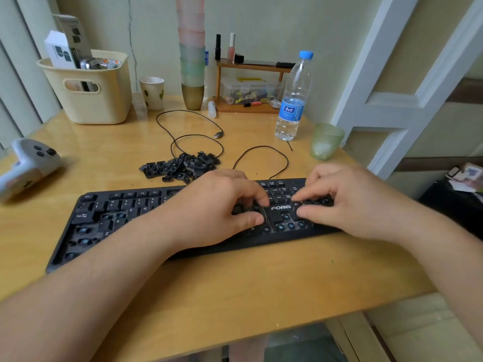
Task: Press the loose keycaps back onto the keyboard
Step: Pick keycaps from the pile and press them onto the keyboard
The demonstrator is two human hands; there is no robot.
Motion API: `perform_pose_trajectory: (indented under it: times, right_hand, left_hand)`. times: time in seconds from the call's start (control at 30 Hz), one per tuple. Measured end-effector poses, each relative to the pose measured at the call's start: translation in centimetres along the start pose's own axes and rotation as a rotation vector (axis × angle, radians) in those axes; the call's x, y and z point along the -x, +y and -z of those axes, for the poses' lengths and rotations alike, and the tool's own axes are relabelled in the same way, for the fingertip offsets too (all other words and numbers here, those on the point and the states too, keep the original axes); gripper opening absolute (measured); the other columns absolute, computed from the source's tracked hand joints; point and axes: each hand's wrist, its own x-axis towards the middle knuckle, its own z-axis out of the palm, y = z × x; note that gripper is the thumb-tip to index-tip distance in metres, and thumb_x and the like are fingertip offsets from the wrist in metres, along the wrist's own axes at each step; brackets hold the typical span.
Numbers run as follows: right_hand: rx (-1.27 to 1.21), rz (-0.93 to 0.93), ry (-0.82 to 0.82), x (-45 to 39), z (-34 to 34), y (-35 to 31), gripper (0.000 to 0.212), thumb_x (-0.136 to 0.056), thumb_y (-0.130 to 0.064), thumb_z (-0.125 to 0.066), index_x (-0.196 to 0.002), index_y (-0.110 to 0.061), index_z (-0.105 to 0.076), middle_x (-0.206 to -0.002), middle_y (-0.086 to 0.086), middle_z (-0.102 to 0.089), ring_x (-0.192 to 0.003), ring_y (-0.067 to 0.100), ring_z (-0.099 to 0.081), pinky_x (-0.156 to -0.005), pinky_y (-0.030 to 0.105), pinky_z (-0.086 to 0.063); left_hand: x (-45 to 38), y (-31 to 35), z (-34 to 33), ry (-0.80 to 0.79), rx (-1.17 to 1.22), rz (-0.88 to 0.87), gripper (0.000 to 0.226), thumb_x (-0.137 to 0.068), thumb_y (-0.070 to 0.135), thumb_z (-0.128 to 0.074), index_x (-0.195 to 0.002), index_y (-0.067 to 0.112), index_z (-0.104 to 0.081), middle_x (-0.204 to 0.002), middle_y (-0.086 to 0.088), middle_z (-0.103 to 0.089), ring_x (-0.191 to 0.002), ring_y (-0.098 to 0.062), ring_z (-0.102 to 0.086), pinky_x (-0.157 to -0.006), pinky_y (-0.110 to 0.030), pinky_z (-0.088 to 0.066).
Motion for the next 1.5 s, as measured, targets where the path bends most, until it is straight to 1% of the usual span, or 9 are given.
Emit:
perform_pose_trajectory:
  times: [0.13,0.23,0.47,0.63,0.87,1.03,1.13,1.27,1.5]
  right_hand:
    - [-0.033,-0.047,-0.154,0.8,-1.7,-0.1,0.018,-0.085,-0.050,-0.078,-0.103,-0.048,-0.077,-0.097,-0.019,-0.061,-0.099,-0.002,-0.051,-0.082,0.013,-0.038]
    - [-0.074,-0.064,-0.131,0.7,-2.4,-0.6,0.019,-0.086,-0.047,-0.077,-0.105,-0.048,-0.076,-0.096,-0.014,-0.061,-0.097,0.001,-0.053,-0.076,0.006,-0.033]
    - [-0.058,-0.100,-0.129,-0.5,-2.8,-1.7,0.013,-0.087,-0.045,-0.077,-0.100,-0.046,-0.080,-0.085,-0.008,-0.058,-0.084,0.005,-0.054,-0.067,0.014,-0.037]
    - [-0.045,-0.092,-0.149,-0.7,-2.5,-1.7,0.012,-0.085,-0.044,-0.079,-0.097,-0.048,-0.079,-0.079,-0.009,-0.058,-0.080,0.002,-0.055,-0.062,0.016,-0.037]
    - [-0.063,-0.101,-0.126,-0.2,-2.7,-1.7,0.011,-0.086,-0.042,-0.079,-0.096,-0.047,-0.080,-0.078,-0.009,-0.059,-0.079,0.005,-0.056,-0.063,0.015,-0.039]
    - [-0.184,-0.249,-0.148,-0.6,-2.6,-2.4,0.009,-0.084,-0.035,-0.083,-0.086,-0.043,-0.079,-0.069,-0.014,-0.067,-0.059,-0.003,-0.055,-0.054,0.009,-0.038]
    - [-0.084,-0.261,-0.163,-0.8,-2.6,-2.9,0.007,-0.088,-0.035,-0.080,-0.088,-0.042,-0.079,-0.070,-0.017,-0.067,-0.073,-0.001,-0.056,-0.056,0.005,-0.035]
    - [0.199,-0.144,-0.102,0.2,-3.6,-3.4,0.013,-0.096,-0.038,-0.065,-0.092,-0.040,-0.077,-0.083,-0.015,-0.057,-0.099,0.015,-0.037,-0.092,0.037,-0.043]
    - [0.294,-0.061,0.041,4.3,-5.8,-3.4,0.045,-0.086,-0.038,-0.052,-0.126,-0.037,-0.072,-0.086,-0.013,-0.036,-0.090,0.019,-0.037,-0.079,0.044,-0.047]
  left_hand:
    - [0.0,-0.7,-0.6,-0.016,-0.056,-0.062,0.024,-0.094,0.046,-0.066,-0.118,0.047,-0.073,-0.097,0.019,-0.049,-0.104,-0.009,-0.047,-0.093,-0.030,-0.045]
    - [-0.2,-0.7,-0.8,-0.040,-0.073,-0.101,0.027,-0.095,0.044,-0.064,-0.121,0.048,-0.072,-0.097,0.017,-0.048,-0.101,-0.010,-0.045,-0.091,-0.030,-0.043]
    - [-0.1,-0.5,-0.9,-0.094,-0.151,-0.123,0.046,-0.088,0.053,-0.054,-0.134,0.056,-0.061,-0.097,0.013,-0.044,-0.097,-0.012,-0.040,-0.087,-0.027,-0.035]
    - [-0.3,-0.2,-1.3,-0.141,-0.210,-0.108,0.052,-0.087,0.061,-0.043,-0.136,0.058,-0.057,-0.098,0.011,-0.044,-0.095,-0.014,-0.039,-0.094,-0.043,-0.046]
    - [-0.3,-0.2,-1.4,-0.151,-0.223,-0.104,0.052,-0.088,0.062,-0.041,-0.137,0.057,-0.057,-0.099,0.011,-0.043,-0.097,-0.014,-0.040,-0.097,-0.045,-0.043]
    - [-0.4,-0.1,-1.4,-0.166,-0.245,-0.089,0.054,-0.086,0.065,-0.038,-0.138,0.060,-0.054,-0.099,0.013,-0.041,-0.097,-0.012,-0.037,-0.097,-0.046,-0.043]
    - [-0.5,0.1,-1.3,-0.174,-0.291,-0.075,0.059,-0.083,0.068,-0.030,-0.138,0.063,-0.052,-0.100,0.013,-0.041,-0.098,-0.012,-0.036,-0.095,-0.043,-0.042]
    - [-0.3,0.3,-1.2,-0.181,-0.341,-0.056,0.064,-0.080,0.072,-0.023,-0.138,0.065,-0.049,-0.102,0.013,-0.041,-0.100,-0.012,-0.035,-0.092,-0.037,-0.036]
    - [-0.3,0.9,-1.1,-0.198,-0.377,-0.067,0.062,-0.082,0.074,-0.023,-0.138,0.065,-0.048,-0.104,0.013,-0.043,-0.102,-0.012,-0.035,-0.089,-0.036,-0.032]
